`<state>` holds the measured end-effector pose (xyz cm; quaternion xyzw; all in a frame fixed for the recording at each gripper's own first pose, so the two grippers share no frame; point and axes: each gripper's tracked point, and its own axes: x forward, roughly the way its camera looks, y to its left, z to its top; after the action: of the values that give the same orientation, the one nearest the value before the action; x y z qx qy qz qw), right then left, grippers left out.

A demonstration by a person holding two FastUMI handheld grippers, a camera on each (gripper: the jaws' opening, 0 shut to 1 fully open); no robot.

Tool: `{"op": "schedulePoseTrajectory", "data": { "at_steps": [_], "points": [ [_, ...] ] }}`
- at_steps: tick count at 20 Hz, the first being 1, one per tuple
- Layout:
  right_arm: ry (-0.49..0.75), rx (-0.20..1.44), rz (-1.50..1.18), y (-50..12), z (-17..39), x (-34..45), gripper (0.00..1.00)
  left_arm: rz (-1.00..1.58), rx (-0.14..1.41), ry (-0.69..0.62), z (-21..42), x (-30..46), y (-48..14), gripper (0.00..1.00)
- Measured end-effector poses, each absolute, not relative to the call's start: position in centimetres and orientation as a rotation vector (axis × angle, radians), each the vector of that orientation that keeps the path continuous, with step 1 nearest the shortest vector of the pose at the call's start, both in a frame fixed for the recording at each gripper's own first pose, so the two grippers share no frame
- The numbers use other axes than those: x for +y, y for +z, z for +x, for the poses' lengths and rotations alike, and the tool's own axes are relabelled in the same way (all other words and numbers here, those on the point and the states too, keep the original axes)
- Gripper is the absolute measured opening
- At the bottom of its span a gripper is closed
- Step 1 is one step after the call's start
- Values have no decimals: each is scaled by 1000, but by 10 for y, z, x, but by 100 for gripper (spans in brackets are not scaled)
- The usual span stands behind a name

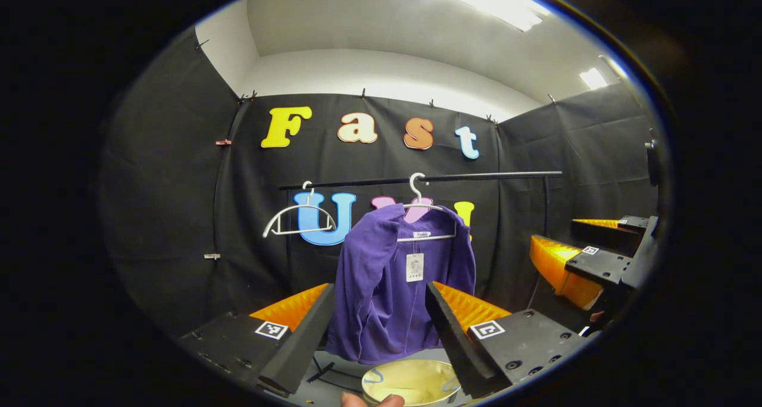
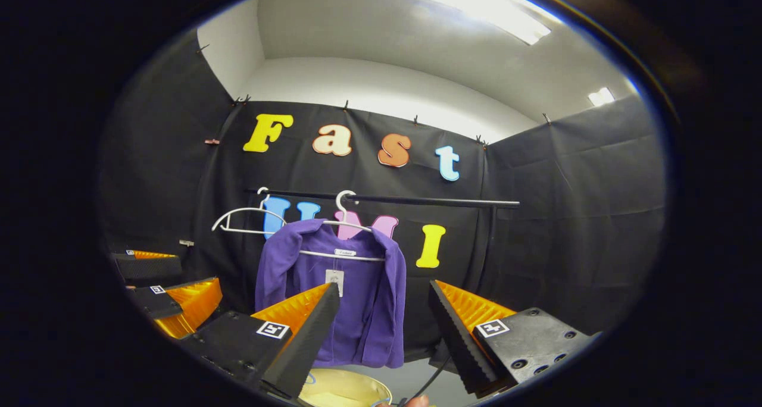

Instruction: Grasp the clothes on the hanger with both hands and then place them into the laundry hamper below.

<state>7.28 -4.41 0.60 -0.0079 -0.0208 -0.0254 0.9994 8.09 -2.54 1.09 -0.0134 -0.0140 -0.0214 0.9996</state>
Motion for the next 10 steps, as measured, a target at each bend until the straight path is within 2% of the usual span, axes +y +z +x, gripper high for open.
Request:
{"op": "schedulePoseTrajectory", "data": {
  "at_steps": [2,3,7,10],
  "points": [
    [-52,-38,-26,-2,106,-56,97,-13,-24,-25,109,-29,11,92],
    [-51,-41,-25,-5,123,-61,97,-7,-23,-17,123,-31,10,95],
    [-29,-54,-19,-20,192,-77,98,12,-33,25,187,-37,7,95],
    [7,-50,7,-37,238,-78,97,33,-10,105,235,-27,-2,95]
  ]
}}
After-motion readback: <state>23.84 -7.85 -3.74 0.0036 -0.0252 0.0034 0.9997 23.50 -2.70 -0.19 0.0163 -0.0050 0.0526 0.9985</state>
